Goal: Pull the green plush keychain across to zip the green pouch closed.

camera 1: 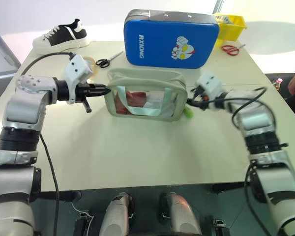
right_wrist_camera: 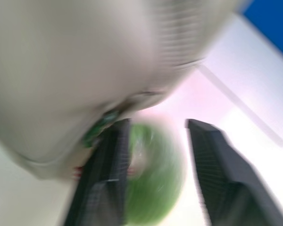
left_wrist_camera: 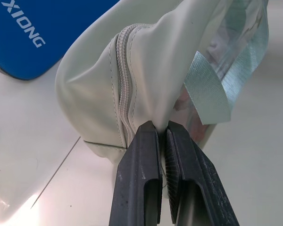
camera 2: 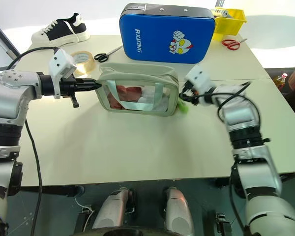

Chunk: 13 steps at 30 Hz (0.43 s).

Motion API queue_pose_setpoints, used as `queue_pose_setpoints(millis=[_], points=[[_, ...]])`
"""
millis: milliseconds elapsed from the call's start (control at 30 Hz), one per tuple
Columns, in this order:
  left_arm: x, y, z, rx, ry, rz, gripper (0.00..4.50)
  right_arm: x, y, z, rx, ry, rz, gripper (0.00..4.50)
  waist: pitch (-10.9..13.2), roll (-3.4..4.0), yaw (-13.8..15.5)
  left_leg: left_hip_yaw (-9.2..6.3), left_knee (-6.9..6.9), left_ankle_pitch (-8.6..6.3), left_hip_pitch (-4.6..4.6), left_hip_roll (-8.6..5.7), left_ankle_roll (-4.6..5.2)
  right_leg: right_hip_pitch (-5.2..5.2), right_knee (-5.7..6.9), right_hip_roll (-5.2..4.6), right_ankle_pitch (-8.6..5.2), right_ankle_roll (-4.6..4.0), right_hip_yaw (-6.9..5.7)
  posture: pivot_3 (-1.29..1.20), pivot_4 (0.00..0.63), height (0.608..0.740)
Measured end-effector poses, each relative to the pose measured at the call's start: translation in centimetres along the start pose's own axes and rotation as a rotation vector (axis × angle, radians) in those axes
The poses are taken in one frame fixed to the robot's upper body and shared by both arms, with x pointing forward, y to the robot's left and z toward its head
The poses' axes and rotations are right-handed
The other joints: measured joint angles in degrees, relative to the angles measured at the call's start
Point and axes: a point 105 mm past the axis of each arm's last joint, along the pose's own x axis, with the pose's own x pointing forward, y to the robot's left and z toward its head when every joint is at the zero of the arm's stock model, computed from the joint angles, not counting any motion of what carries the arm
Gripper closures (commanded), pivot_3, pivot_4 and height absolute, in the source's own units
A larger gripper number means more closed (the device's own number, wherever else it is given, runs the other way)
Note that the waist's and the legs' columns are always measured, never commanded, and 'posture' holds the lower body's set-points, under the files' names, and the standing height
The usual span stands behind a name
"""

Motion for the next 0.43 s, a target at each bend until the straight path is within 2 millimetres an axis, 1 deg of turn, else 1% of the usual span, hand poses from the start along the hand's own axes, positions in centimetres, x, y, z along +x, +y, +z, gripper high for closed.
queue_pose_setpoints(millis=[67,133,200,233,333,433], points=[[-0.1,-0.1,0.0,-0.018,-0.004,-0.012,2.51,-1.7,-0.9,1.6,-0.015,-0.024,0.023,0.0,0.0,0.01,-0.06,0.0,-0.02,-0.02,-0.01,0.01,0.02,-0.01,0.0,0.0,-0.01,0.0,0.0,0.0,0.15,0.74],[-0.6,-0.2,0.0,-0.045,0.0,-0.035,1.53,-3.6,-1.2,4.1,-0.007,-0.091,0.08,0.0,0.0,0.0,-0.22,-0.01,-0.04,-0.02,0.0,0.02,0.02,-0.03,-0.01,0.01,0.0,0.0,0.0,0.0,0.15,0.74],[-1.7,0.0,0.2,-0.076,-0.01,-0.044,0.51,-5.0,-0.6,5.9,0.033,-0.153,0.162,0.0,0.01,0.0,-0.51,0.0,-0.06,-0.03,-0.01,0.07,0.02,-0.07,-0.01,0.02,0.0,-0.01,0.0,0.0,0.15,0.74],[-2.7,0.4,0.5,-0.094,-0.014,-0.032,0.03,-5.9,-0.1,6.9,0.045,-0.18,0.213,0.0,0.0,0.0,-0.5,0.0,-0.06,-0.03,0.01,0.08,0.02,-0.07,0.0,0.02,-0.01,-0.02,-0.01,0.0,0.15,0.74],[-4.7,1.5,1.0,-0.113,-0.018,0.036,0.03,-6.9,1.0,7.8,0.046,-0.198,0.289,0.0,0.01,0.01,-0.18,0.0,-0.06,-0.04,0.01,0.06,0.0,-0.07,-0.02,-0.03,-0.04,-0.06,-0.01,0.0,0.15,0.74],[-6.1,2.2,1.6,-0.156,-0.038,0.071,0.03,-7.1,1.8,8.4,0.038,-0.211,0.319,0.0,0.01,0.01,0.09,-0.01,-0.04,-0.05,-0.01,0.03,-0.02,-0.06,-0.07,-0.08,-0.1,-0.18,-0.02,0.0,0.15,0.74]])
